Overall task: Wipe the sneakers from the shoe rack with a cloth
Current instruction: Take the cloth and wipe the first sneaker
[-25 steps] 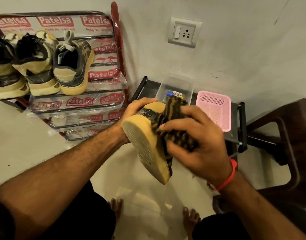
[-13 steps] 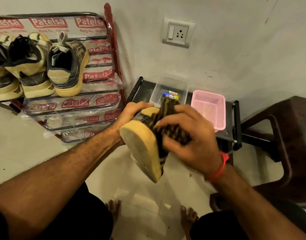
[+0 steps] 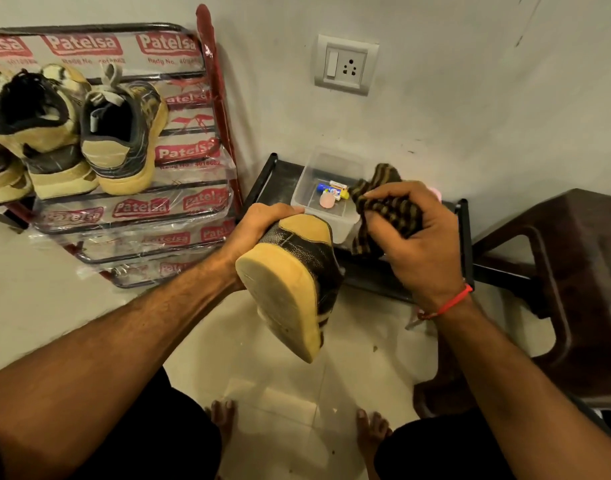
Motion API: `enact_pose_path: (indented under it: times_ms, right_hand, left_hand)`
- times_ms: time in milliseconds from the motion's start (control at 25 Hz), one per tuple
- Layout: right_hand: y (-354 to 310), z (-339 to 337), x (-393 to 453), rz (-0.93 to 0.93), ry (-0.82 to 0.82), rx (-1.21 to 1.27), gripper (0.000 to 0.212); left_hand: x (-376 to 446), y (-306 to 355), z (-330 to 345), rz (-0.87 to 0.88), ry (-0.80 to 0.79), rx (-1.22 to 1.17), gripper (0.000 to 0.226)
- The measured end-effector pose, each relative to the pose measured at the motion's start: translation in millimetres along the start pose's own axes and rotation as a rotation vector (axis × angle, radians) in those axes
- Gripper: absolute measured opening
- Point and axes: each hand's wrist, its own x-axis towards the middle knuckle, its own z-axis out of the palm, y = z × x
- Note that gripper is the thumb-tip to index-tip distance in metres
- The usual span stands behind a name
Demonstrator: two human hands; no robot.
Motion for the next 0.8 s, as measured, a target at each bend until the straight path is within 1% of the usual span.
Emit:
enact_pose_path:
  times_ms: [40,80,120,160,200,240,280,320,360,400,480,520,600,640,680,720,760,800]
  right_hand:
    - [-7,1,-4,0.017,0.000,0.065,0.021]
    - [-17,6,-12,-0.035,-0.049,0.112,0.020]
    - [-28,12,-22,-0.118,-0.135,0.128,0.021]
    - [-36,17,-31,-0.215,-0.242,0.115,0.023]
    - [-38,21,-34,-0.288,-0.332,0.087,0.025]
    - [-35,22,-28,-0.318,-0.362,0.052,0.026]
    - [-29,23,-23,-0.298,-0.335,0.022,0.025]
    - [-27,23,-20,-0.254,-0.279,-0.009,0.023]
    - [-26,22,-20,-0.229,-0.251,-0.014,0.022]
    - [-27,22,-22,-0.240,-0.270,-0.001,0.022]
    - [-30,24,-25,-0.320,-0.378,0.034,0.024]
    - [-30,24,-24,-0.325,-0.391,0.022,0.026]
    - [-28,22,-21,-0.280,-0.340,-0.013,0.028]
    - [-27,21,-22,-0.289,-0.346,-0.018,0.027]
    - [-26,22,-25,-0.350,-0.403,-0.002,0.026]
    - [-26,23,-27,-0.422,-0.484,0.017,0.024]
    - [-25,25,-27,-0.443,-0.527,0.013,0.023]
    - [-25,25,-25,-0.414,-0.512,-0.011,0.024]
  left_hand:
    - [-5,1,-2,0.026,-0.037,-0.047,0.030]
    - [-7,-1,-4,0.045,-0.066,-0.038,0.012]
    - [-9,-5,-6,0.051,-0.084,-0.033,0.025]
    - [-11,-8,-5,0.041,-0.102,-0.023,0.032]
    - [-14,-9,-5,0.017,-0.083,-0.059,0.038]
    - [-12,-12,-8,0.011,-0.044,-0.038,0.043]
    - [-13,-13,-9,0.033,-0.032,-0.045,0.041]
    - [-12,-13,-9,0.049,-0.038,-0.010,0.046]
    - [-15,-11,-9,0.073,-0.035,0.022,0.060]
    - [-18,-10,-7,0.062,-0.037,0.038,0.059]
    - [-16,-15,-7,0.070,-0.005,0.047,0.026]
    - [-16,-16,-6,0.074,0.005,0.093,0.023]
    - [-14,-20,-5,0.109,-0.041,0.223,0.032]
    - [-18,-16,-2,0.103,-0.069,0.267,0.040]
    - [-21,-14,-1,0.089,-0.094,0.301,0.047]
    - [-23,-13,-1,0.096,-0.108,0.342,0.047]
    - [-23,-17,-3,0.100,-0.103,0.327,0.048]
    - [-24,-18,-1,0.100,-0.087,0.297,0.047]
